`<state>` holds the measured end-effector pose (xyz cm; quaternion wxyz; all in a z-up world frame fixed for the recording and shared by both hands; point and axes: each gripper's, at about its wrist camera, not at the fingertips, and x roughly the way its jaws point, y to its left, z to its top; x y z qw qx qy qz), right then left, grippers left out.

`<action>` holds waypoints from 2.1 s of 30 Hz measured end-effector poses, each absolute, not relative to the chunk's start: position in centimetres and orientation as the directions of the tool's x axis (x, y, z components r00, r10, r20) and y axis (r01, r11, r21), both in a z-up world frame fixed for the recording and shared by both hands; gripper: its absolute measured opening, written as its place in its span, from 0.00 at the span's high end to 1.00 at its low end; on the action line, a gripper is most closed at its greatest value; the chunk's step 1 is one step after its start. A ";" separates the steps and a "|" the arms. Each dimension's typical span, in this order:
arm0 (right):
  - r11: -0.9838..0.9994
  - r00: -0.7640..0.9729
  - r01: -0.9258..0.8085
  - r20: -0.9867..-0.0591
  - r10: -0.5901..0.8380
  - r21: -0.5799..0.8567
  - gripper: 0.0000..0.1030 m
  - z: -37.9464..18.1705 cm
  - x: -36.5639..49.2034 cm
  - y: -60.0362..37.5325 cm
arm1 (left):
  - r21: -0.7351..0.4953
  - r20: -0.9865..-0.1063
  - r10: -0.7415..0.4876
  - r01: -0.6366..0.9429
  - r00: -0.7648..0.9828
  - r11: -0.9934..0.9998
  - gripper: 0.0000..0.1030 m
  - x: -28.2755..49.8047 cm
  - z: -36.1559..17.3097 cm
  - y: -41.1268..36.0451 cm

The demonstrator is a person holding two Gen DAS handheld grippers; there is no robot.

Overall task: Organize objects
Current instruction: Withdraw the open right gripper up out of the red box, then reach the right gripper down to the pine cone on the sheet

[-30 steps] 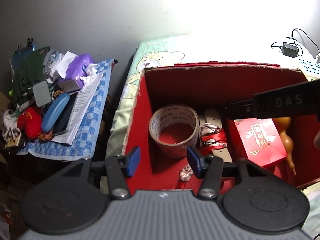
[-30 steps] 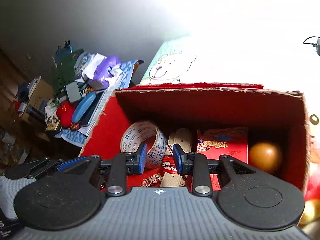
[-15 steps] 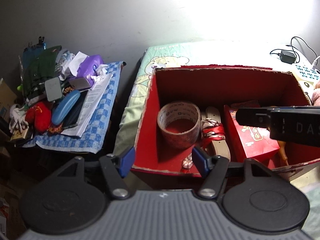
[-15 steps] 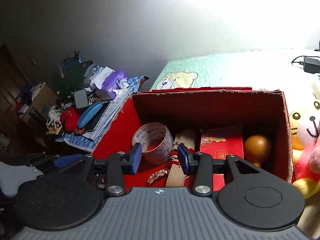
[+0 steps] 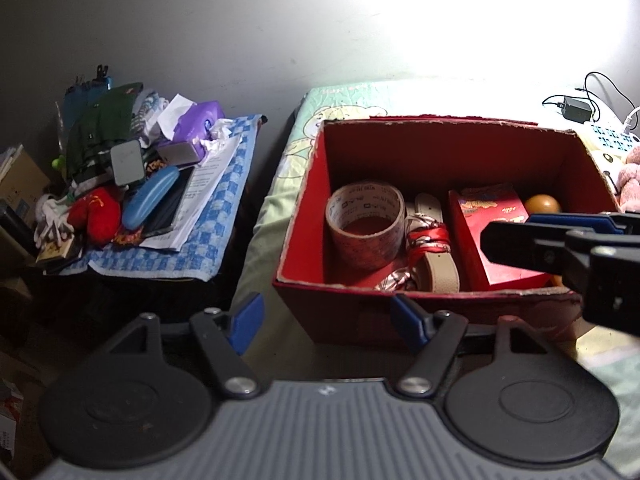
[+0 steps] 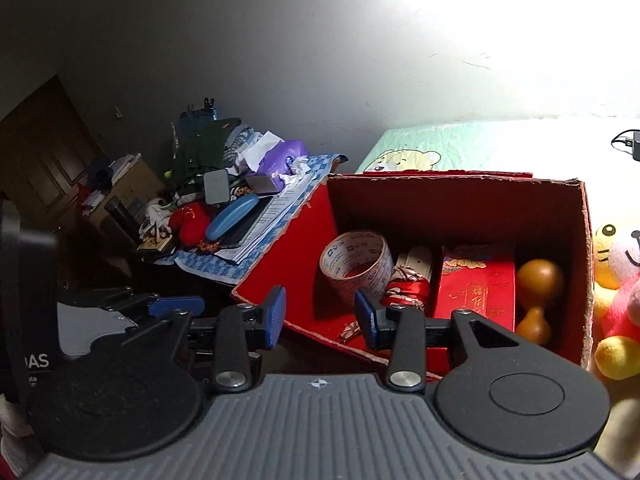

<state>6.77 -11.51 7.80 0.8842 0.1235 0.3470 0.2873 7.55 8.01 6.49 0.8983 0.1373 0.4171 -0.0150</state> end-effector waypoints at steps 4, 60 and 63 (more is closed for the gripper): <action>0.772 0.548 -0.468 -0.543 0.636 0.431 0.60 7.7 5.8 -11.3 | 0.240 -0.761 0.105 0.129 0.640 0.962 0.29 6.8 6.1 8.2; 0.645 -0.065 -0.131 -0.656 0.752 0.753 0.56 -4.1 6.0 -11.0 | -0.084 -0.938 -0.175 0.294 0.298 0.952 0.39 0.3 -4.2 10.2; 0.650 -0.076 -0.125 -0.661 0.747 0.749 0.56 -4.4 6.0 -10.7 | -0.103 -0.938 -0.190 0.291 0.291 0.951 0.46 0.5 -4.4 10.3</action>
